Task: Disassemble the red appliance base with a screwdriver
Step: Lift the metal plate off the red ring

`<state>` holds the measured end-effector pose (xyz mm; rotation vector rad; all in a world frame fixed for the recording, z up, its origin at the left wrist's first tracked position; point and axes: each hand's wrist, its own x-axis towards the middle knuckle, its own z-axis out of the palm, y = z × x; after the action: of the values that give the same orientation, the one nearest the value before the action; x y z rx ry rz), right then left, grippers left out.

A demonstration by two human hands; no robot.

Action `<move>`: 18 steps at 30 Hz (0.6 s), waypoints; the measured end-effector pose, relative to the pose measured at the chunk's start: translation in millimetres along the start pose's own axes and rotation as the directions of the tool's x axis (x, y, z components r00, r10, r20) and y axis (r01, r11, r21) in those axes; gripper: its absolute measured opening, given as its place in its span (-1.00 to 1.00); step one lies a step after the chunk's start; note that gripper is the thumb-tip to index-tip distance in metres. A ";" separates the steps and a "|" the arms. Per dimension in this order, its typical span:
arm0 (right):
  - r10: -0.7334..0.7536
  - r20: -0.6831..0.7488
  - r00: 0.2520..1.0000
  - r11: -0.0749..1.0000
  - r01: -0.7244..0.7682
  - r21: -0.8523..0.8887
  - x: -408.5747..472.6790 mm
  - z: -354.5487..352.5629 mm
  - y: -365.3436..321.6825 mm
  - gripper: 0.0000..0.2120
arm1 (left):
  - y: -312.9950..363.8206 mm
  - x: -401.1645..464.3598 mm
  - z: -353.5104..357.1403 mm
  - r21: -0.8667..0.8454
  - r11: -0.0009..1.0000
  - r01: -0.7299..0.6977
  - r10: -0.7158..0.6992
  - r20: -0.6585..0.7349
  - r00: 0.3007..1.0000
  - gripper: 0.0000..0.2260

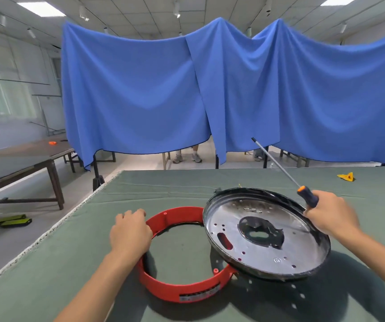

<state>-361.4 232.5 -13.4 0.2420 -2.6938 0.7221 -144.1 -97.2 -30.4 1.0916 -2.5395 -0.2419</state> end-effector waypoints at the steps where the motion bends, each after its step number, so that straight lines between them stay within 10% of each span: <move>1: -0.004 0.002 1.000 1.000 0.004 -0.001 -1.9 1.4 -0.1 -0.89 | 5.0 -5.5 -0.8 0.053 0.996 -0.068 0.070 -0.051 0.996 -0.69; 5: -0.008 0.041 0.999 1.000 0.008 -0.015 -8.7 10.2 -7.7 -0.88 | 44.3 -33.4 -7.1 -0.216 0.912 -0.349 0.339 -0.084 0.937 -0.85; 12: 0.015 0.115 0.993 1.000 -0.012 -0.025 -19.1 13.3 -10.6 -0.89 | 82.1 -36.9 0.2 -0.517 0.855 -0.044 0.185 0.224 0.957 -0.72; 18: -0.230 0.096 0.968 0.905 0.249 -0.344 -31.3 -7.7 -32.4 -0.84 | 96.7 -37.3 7.9 -0.542 0.836 -0.086 0.168 0.103 0.980 -0.76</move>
<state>-322.2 211.1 -3.9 0.4943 -2.7155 0.1537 -187.8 -3.7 -18.9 0.6977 -2.4179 -0.9638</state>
